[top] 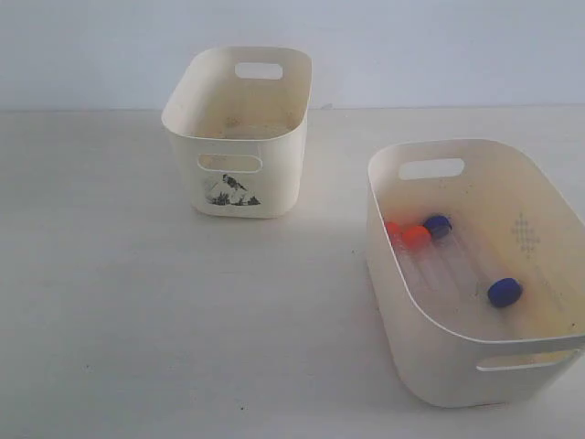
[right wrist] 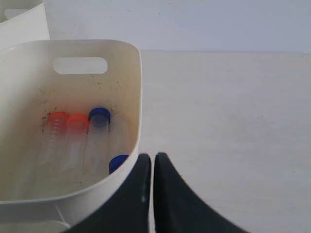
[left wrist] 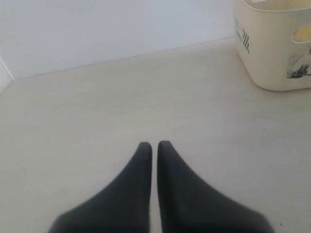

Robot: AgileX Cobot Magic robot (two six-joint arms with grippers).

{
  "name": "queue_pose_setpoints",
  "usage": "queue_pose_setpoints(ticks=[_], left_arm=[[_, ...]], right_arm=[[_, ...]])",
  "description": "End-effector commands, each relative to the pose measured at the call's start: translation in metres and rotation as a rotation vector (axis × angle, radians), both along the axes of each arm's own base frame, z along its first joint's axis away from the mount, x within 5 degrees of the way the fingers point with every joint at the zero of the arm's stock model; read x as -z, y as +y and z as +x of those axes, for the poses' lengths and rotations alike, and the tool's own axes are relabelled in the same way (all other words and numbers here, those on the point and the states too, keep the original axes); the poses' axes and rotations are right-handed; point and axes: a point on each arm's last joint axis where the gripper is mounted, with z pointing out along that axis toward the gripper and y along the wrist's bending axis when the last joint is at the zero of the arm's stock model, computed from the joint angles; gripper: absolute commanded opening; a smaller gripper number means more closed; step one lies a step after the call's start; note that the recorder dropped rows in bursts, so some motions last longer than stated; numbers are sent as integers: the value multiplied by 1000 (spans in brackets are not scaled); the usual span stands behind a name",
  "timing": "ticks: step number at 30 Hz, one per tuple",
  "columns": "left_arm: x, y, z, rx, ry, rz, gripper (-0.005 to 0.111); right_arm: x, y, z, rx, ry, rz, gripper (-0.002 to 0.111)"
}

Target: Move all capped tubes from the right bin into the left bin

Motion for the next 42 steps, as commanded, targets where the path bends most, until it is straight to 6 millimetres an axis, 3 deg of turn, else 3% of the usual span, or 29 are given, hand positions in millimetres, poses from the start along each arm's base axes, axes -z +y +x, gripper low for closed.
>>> queue_pose_setpoints(ticks=[1, 35, 42], left_arm=[[-1, 0, 0, 0, -7, -13, 4], [-1, 0, 0, 0, -7, -13, 4], [-1, 0, 0, 0, -7, -13, 4]], right_arm=[[-2, 0, 0, 3, -18, -5, 2], [-2, 0, 0, 3, -24, -6, 2], [-34, -1, 2, 8, -372, -22, 2]])
